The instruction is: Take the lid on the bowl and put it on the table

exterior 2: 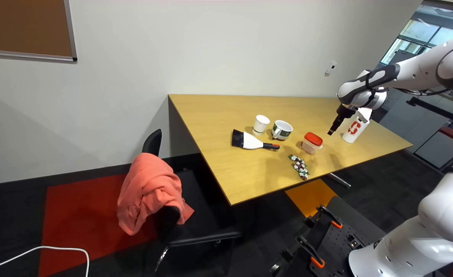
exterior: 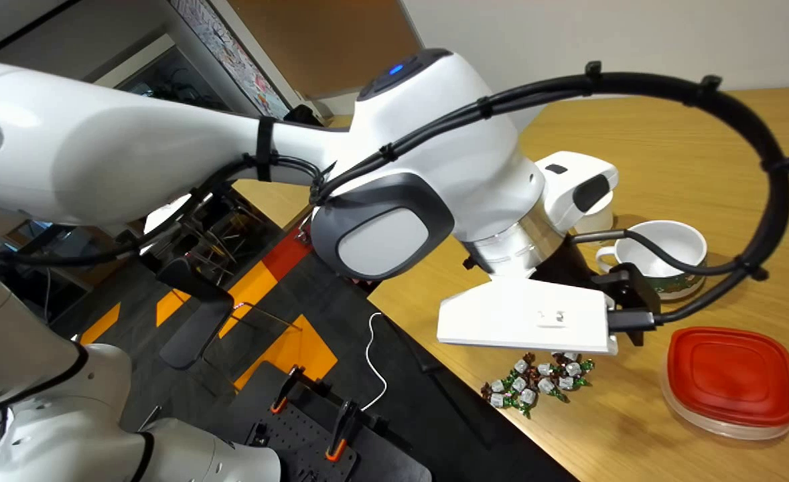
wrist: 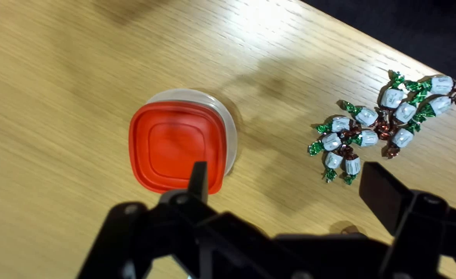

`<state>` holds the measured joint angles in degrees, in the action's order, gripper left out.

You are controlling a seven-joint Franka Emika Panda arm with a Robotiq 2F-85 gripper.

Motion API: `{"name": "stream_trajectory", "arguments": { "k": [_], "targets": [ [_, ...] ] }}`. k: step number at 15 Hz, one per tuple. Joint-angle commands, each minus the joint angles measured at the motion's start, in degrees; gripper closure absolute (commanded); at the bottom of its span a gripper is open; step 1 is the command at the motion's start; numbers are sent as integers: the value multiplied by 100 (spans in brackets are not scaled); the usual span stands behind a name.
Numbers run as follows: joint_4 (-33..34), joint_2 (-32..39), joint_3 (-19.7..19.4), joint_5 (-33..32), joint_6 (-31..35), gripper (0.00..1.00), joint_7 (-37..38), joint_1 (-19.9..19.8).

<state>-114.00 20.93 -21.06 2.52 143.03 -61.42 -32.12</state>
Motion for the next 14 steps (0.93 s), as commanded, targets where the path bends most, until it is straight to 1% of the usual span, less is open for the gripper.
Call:
{"name": "stream_trajectory", "arguments": {
  "k": [1, 2, 4, 6, 9, 13, 14],
  "targets": [
    [28, -6, 123, -82, -11, 0, 58, -113],
    [37, -6, 125, -82, -11, 0, 58, -109],
    [273, 206, 156, 31, -123, 0, 262, -115],
    [496, 492, 186, 103, -88, 0, 630, -145],
    [790, 831, 358, 241, -128, 0, 1003, -268],
    [1178, 1297, 440, 50, -48, 0, 1684, -320],
    [1277, 1391, 464, 28, -79, 9, 1777, -347]
  ]
}}
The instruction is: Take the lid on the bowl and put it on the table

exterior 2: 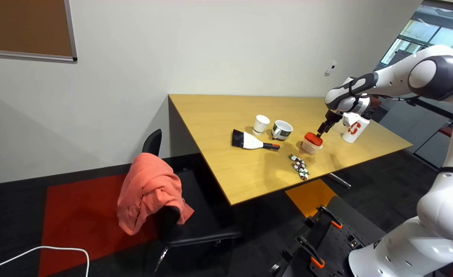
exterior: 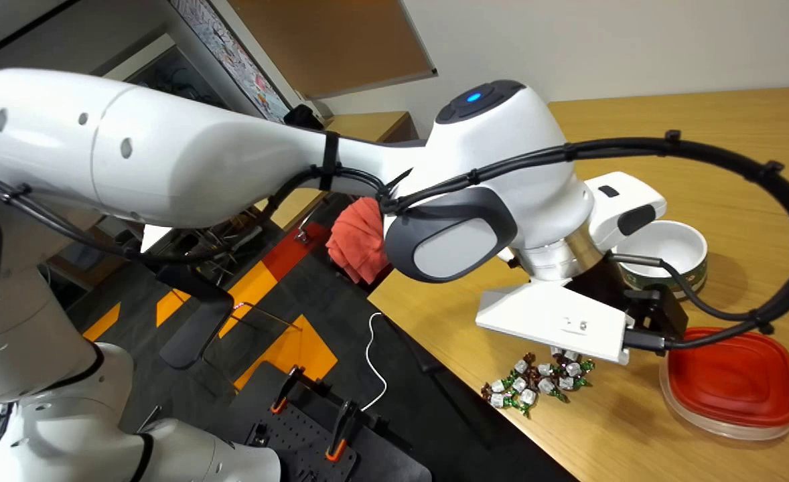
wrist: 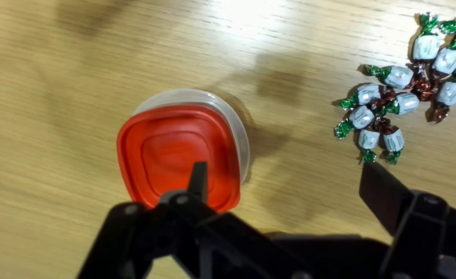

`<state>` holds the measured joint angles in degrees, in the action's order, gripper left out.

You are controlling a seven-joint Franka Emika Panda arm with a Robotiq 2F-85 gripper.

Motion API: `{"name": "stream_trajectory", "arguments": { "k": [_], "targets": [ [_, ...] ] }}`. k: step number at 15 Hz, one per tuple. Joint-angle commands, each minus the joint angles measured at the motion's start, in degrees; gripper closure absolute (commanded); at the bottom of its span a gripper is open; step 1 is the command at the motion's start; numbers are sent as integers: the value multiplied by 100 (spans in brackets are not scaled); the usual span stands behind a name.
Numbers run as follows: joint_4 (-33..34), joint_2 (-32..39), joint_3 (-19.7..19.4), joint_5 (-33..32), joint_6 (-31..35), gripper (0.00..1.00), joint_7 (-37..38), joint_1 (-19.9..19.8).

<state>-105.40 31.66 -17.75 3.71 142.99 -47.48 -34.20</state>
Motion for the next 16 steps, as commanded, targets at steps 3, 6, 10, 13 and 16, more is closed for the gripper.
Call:
{"name": "stream_trajectory", "arguments": {
  "k": [3, 6, 10, 13, 16],
  "targets": [
    [696, 563, 210, -146, -95, 26, 576, -244],
    [992, 784, 330, -166, -174, 41, 481, -427],
    [1345, 1093, 565, -230, -189, 40, 333, -699],
    [1529, 1247, 790, -225, -239, 43, 180, -901],
    [1647, 1329, 1000, -187, -270, 52, -34, -1079]
  ]
}}
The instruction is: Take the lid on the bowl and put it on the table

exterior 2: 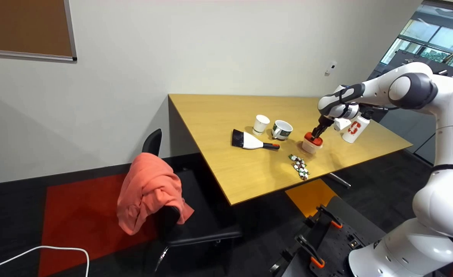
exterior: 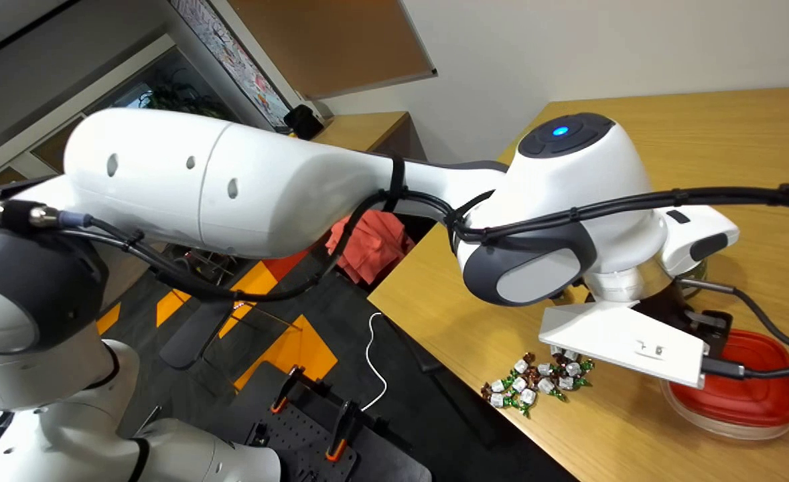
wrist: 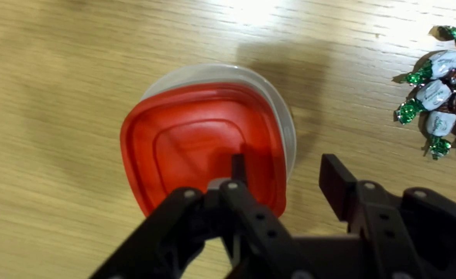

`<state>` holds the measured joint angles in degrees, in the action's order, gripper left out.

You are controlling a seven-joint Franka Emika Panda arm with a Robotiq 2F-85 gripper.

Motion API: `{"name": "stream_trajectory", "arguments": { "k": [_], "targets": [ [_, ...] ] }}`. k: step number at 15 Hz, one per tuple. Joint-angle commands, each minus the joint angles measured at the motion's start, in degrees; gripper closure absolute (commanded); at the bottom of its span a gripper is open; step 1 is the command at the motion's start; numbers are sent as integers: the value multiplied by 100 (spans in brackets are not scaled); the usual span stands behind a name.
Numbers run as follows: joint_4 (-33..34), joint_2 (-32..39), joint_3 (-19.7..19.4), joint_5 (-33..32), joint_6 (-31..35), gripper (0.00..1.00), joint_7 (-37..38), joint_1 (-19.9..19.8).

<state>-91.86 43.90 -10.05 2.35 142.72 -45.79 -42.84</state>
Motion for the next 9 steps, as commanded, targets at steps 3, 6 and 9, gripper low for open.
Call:
{"name": "stream_trajectory", "arguments": {
  "k": [3, 6, 9],
  "targets": [
    [380, 150, 376, -38, -289, 63, -351, -330],
    [409, 161, 456, -47, -315, 63, -475, -379],
    [439, 199, 466, -67, -344, 65, -496, -364]
  ]
}}
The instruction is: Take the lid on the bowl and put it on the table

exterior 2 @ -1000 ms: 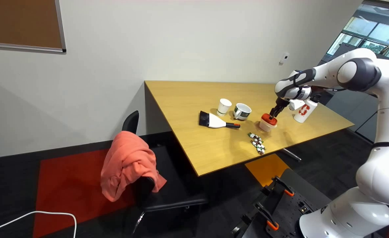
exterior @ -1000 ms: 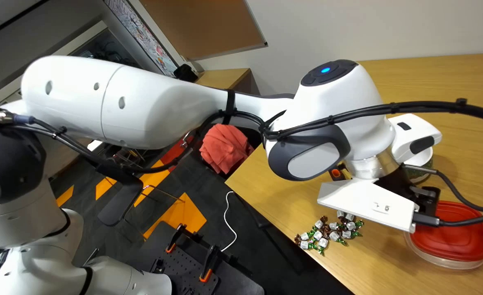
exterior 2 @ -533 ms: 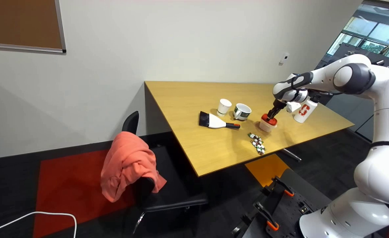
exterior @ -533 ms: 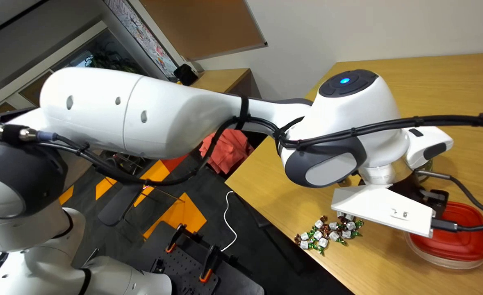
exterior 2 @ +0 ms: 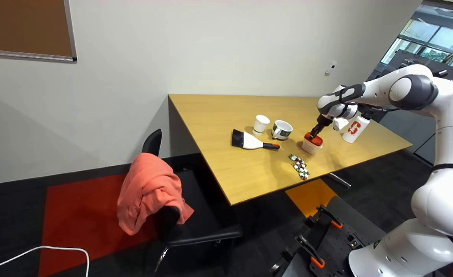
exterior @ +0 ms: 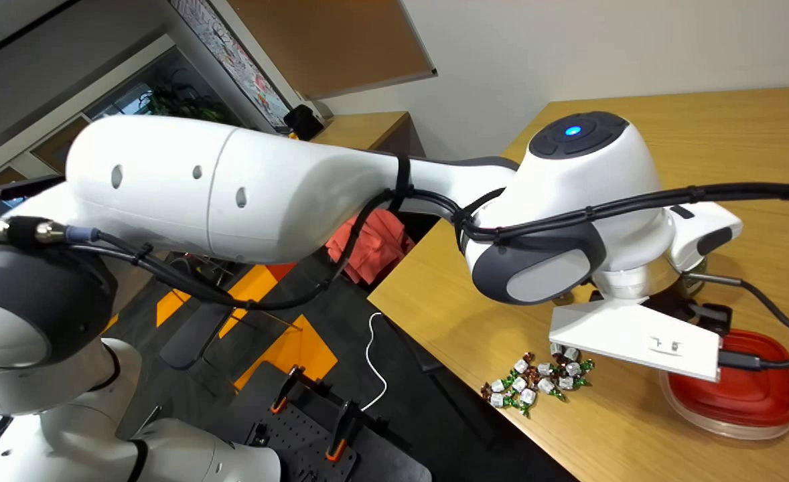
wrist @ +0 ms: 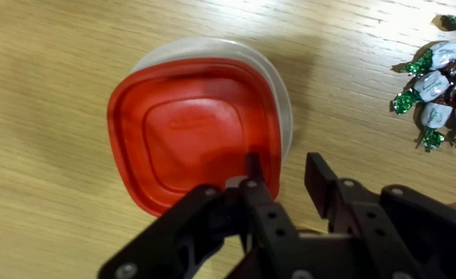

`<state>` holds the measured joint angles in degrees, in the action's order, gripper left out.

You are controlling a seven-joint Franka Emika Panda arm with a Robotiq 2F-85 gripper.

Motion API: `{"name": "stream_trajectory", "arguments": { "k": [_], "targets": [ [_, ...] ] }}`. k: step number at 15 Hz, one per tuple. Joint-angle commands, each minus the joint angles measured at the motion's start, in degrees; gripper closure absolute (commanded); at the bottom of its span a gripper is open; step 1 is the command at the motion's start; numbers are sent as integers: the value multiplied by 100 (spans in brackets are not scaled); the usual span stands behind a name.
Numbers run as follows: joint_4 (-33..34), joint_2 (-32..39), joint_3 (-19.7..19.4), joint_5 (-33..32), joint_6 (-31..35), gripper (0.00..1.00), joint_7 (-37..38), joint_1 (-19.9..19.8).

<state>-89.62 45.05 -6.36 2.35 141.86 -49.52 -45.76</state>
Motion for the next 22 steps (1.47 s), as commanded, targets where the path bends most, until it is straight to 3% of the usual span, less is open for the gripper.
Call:
{"name": "stream_trajectory", "arguments": {
  "k": [1, 8, 10, 11, 12, 22],
  "targets": [
    [223, 102, 98, -73, -272, 64, -119, -63],
    [352, 325, 63, -140, -304, 67, -24, 3],
    [411, 381, 55, -160, -304, 83, -8, 9],
    [425, 381, 57, -176, -298, 96, -10, 7],
    [437, 388, 55, -201, -294, 100, -9, 8],
    [-85, -247, 165, -118, -305, 98, -195, -137]
  ]
}}
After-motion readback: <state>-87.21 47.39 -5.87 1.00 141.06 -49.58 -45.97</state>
